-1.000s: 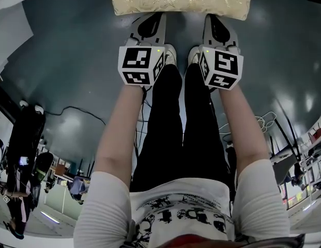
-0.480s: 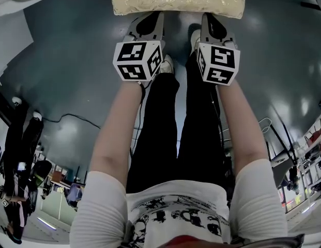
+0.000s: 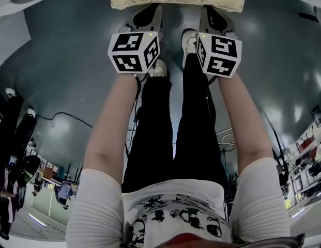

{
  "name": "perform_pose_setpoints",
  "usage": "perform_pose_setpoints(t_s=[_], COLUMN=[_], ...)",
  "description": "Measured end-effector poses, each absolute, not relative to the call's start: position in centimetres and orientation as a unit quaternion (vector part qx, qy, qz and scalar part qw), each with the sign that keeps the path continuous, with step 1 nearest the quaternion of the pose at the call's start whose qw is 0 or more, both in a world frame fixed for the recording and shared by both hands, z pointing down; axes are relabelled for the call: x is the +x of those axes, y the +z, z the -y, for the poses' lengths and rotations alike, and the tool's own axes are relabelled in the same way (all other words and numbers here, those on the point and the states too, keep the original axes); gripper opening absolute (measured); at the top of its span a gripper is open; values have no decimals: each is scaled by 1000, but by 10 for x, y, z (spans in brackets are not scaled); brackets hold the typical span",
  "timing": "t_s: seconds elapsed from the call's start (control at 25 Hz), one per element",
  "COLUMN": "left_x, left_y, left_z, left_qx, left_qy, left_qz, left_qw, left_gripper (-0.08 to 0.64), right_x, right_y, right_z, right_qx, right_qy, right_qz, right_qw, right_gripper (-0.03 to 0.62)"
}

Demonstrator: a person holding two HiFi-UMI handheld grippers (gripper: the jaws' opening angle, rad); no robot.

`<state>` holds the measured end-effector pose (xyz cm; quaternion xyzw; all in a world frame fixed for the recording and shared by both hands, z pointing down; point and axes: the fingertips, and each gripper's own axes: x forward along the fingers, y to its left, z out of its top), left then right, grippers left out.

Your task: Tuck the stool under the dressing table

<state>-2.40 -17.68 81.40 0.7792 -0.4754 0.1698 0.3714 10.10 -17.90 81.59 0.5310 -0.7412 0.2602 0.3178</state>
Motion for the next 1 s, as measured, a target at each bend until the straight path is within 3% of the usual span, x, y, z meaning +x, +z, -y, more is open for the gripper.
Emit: perform_pose_setpoints(t_s=[1.0], left_x=[-36], left_y=[812], left_z=[296], left_qx=[791], left_qy=[180], left_qz=[508], left_qw=[290], left_gripper=[17], right_x=[85], right_y=[814], right_z=[301], right_qx=[483], right_qy=[185], right_qz=[798], right_qw=[309], right_gripper=[17])
